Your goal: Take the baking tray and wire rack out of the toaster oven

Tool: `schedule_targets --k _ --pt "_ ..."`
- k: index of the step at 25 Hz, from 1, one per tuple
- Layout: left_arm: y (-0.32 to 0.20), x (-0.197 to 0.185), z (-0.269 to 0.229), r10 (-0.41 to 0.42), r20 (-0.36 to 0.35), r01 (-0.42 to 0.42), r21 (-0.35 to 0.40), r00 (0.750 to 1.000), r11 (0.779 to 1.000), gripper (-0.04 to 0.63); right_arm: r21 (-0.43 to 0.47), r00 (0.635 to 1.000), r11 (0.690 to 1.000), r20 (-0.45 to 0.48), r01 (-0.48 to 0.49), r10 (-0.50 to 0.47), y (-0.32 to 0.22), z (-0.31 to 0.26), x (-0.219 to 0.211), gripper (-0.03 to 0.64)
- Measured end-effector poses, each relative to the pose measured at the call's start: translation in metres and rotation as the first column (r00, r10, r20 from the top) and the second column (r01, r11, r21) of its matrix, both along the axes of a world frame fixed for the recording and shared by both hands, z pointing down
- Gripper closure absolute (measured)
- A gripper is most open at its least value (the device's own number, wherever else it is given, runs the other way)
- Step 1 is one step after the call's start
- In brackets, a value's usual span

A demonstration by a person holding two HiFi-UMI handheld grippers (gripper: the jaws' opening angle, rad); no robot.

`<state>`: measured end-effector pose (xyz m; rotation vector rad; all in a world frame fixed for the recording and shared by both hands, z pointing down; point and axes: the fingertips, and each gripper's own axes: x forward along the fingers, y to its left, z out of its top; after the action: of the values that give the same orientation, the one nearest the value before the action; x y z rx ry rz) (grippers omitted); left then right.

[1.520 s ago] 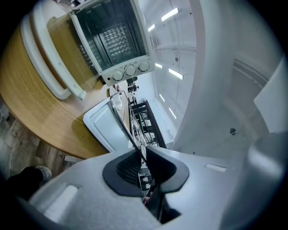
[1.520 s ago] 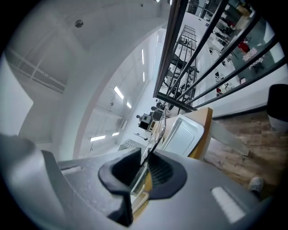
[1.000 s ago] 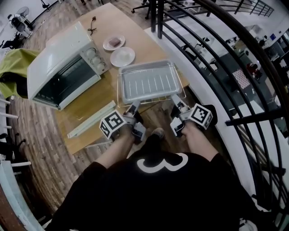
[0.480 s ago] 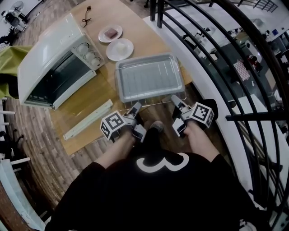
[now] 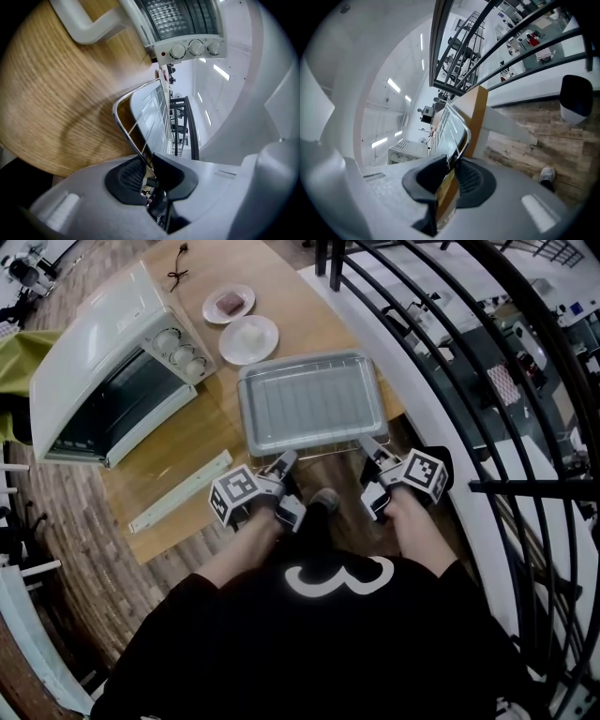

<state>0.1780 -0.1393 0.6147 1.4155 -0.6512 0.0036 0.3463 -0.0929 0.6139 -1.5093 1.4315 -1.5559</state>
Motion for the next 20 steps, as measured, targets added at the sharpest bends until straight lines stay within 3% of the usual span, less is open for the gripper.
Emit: schedule_targets --k 4,7,14,17,20 --pt "-0.006 0.004 0.001 -0.004 -0.004 0.004 -0.017 1.000 1.000 0.538 -0.011 1.000 1.000 0.009 0.001 -0.001 -0.006 0.001 0.004 0.564" --pt "-0.010 0.007 -0.001 -0.003 -0.012 0.003 -0.015 1.000 1.000 0.533 -0.013 1.000 1.000 0.020 -0.007 0.007 -0.009 0.000 0.005 0.525" --pt "-0.013 0.012 -0.013 0.026 -0.016 -0.025 0.014 1.000 1.000 0.391 0.015 0.999 0.999 0.015 0.036 -0.036 -0.014 -0.011 0.002 0.412" --pt "-0.011 0.006 -0.017 0.058 0.021 -0.059 0.059 0.998 0.997 0.351 -0.010 0.993 0.996 -0.084 0.088 -0.088 -0.011 -0.014 0.001 0.345" --pt "-0.006 -0.003 -0.022 0.106 0.086 -0.116 0.121 0.991 0.986 0.303 -0.069 0.953 0.982 -0.239 0.173 -0.185 0.001 -0.016 0.001 0.311"
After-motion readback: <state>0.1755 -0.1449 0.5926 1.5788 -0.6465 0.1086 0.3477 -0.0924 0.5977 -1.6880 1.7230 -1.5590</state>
